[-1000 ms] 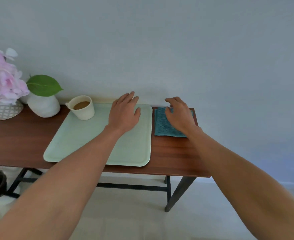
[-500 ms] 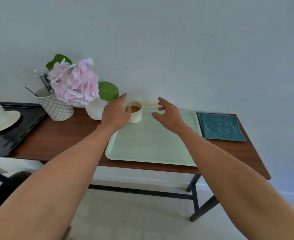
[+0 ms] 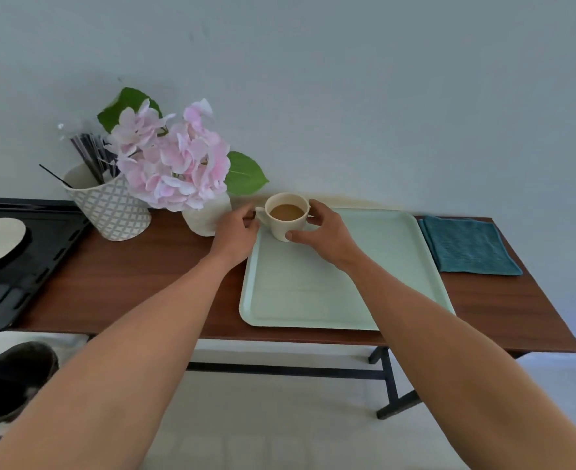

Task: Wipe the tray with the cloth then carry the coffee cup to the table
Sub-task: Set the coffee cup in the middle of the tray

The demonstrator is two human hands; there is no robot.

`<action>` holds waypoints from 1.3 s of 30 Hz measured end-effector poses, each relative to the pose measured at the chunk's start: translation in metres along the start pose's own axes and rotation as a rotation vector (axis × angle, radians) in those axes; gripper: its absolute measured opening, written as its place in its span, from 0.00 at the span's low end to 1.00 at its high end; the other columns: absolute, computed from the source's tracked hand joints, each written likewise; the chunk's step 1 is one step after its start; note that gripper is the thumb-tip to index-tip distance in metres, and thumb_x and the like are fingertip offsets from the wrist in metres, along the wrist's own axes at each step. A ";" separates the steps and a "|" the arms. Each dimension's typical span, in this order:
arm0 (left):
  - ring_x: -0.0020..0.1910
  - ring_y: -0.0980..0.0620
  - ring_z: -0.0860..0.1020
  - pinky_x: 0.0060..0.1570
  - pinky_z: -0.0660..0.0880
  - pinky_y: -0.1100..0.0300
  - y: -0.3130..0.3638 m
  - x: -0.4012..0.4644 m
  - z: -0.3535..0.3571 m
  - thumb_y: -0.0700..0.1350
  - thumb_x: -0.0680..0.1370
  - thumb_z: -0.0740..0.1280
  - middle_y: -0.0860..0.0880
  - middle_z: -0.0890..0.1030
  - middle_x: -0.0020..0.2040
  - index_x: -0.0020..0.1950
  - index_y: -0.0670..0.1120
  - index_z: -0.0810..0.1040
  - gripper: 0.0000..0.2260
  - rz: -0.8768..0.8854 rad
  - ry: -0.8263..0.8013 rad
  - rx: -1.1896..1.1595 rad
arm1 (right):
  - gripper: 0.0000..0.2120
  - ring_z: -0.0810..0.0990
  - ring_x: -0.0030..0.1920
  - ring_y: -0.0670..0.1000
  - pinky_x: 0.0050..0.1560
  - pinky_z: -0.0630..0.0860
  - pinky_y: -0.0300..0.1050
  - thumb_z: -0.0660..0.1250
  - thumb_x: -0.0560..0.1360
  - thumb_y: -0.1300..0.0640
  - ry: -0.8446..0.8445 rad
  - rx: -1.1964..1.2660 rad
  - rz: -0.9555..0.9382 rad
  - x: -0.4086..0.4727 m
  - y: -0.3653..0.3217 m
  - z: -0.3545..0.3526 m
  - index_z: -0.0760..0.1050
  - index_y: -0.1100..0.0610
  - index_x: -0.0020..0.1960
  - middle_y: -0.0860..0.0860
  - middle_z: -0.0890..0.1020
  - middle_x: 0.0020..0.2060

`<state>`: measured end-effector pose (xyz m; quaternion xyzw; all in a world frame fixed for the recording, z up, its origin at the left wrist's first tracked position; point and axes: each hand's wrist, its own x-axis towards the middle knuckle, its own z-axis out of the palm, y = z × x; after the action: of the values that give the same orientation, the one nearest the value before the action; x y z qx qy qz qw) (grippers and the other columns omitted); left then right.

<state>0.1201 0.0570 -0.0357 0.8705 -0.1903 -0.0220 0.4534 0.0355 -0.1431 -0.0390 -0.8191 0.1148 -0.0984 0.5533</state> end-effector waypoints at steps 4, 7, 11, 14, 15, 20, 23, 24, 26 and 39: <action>0.51 0.48 0.82 0.52 0.75 0.58 -0.005 0.012 0.007 0.40 0.81 0.67 0.46 0.85 0.53 0.61 0.43 0.82 0.10 0.038 0.029 0.033 | 0.33 0.80 0.61 0.45 0.64 0.76 0.48 0.84 0.65 0.57 -0.017 0.081 0.006 0.007 0.002 0.002 0.76 0.53 0.67 0.46 0.84 0.58; 0.48 0.48 0.82 0.49 0.75 0.55 -0.005 0.013 0.009 0.39 0.81 0.67 0.47 0.86 0.47 0.56 0.43 0.84 0.07 0.072 0.076 0.018 | 0.31 0.81 0.58 0.42 0.58 0.76 0.40 0.84 0.64 0.57 -0.016 0.095 0.015 0.010 0.001 0.002 0.77 0.52 0.65 0.45 0.84 0.56; 0.46 0.45 0.82 0.49 0.77 0.50 -0.003 0.014 0.011 0.38 0.81 0.68 0.45 0.86 0.45 0.52 0.41 0.85 0.06 0.094 0.088 0.019 | 0.29 0.81 0.56 0.40 0.52 0.76 0.33 0.84 0.65 0.58 -0.006 0.111 0.004 0.008 0.000 0.000 0.78 0.51 0.63 0.45 0.85 0.55; 0.47 0.46 0.84 0.51 0.78 0.49 0.004 0.013 0.012 0.38 0.80 0.68 0.45 0.86 0.44 0.52 0.41 0.85 0.06 0.090 0.067 -0.047 | 0.29 0.81 0.57 0.42 0.55 0.77 0.37 0.84 0.65 0.57 0.015 0.128 -0.018 0.002 -0.001 -0.008 0.79 0.51 0.64 0.44 0.85 0.55; 0.47 0.48 0.84 0.52 0.79 0.50 0.007 0.012 0.013 0.37 0.81 0.67 0.45 0.86 0.45 0.53 0.41 0.85 0.06 0.092 0.061 -0.068 | 0.29 0.81 0.58 0.43 0.58 0.78 0.41 0.84 0.65 0.57 0.021 0.132 -0.026 -0.001 -0.002 -0.012 0.79 0.51 0.65 0.45 0.85 0.56; 0.43 0.60 0.84 0.52 0.80 0.55 0.027 0.000 0.025 0.39 0.81 0.68 0.51 0.86 0.43 0.53 0.45 0.86 0.07 0.119 0.057 -0.114 | 0.30 0.81 0.60 0.44 0.64 0.78 0.50 0.83 0.66 0.57 0.039 0.133 -0.047 -0.020 -0.004 -0.037 0.78 0.52 0.66 0.45 0.85 0.57; 0.45 0.59 0.84 0.53 0.80 0.57 0.040 -0.010 0.034 0.40 0.81 0.68 0.51 0.87 0.44 0.53 0.45 0.86 0.07 0.131 0.037 -0.131 | 0.31 0.81 0.61 0.45 0.65 0.77 0.51 0.83 0.67 0.57 0.050 0.115 -0.045 -0.036 -0.002 -0.051 0.77 0.52 0.67 0.46 0.85 0.58; 0.44 0.60 0.84 0.52 0.79 0.59 0.044 -0.014 0.037 0.40 0.81 0.68 0.51 0.87 0.44 0.53 0.45 0.86 0.07 0.141 0.034 -0.132 | 0.31 0.81 0.61 0.45 0.65 0.77 0.50 0.83 0.67 0.57 0.053 0.109 -0.044 -0.041 -0.001 -0.056 0.77 0.51 0.68 0.46 0.85 0.58; 0.43 0.62 0.84 0.49 0.78 0.62 0.052 -0.022 0.044 0.40 0.80 0.68 0.51 0.87 0.43 0.53 0.45 0.86 0.07 0.157 0.029 -0.135 | 0.31 0.80 0.62 0.44 0.65 0.77 0.50 0.83 0.67 0.56 0.056 0.100 -0.039 -0.051 0.002 -0.065 0.77 0.51 0.68 0.45 0.85 0.58; 0.46 0.56 0.85 0.56 0.80 0.52 0.066 -0.059 0.076 0.39 0.81 0.68 0.49 0.87 0.47 0.56 0.44 0.86 0.08 0.102 -0.012 -0.137 | 0.29 0.80 0.62 0.43 0.65 0.75 0.48 0.82 0.69 0.56 0.033 0.085 -0.029 -0.092 0.024 -0.093 0.78 0.49 0.68 0.44 0.85 0.57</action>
<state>0.0287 -0.0163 -0.0354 0.8265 -0.2354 -0.0170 0.5111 -0.0808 -0.2062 -0.0299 -0.7947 0.1076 -0.1249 0.5842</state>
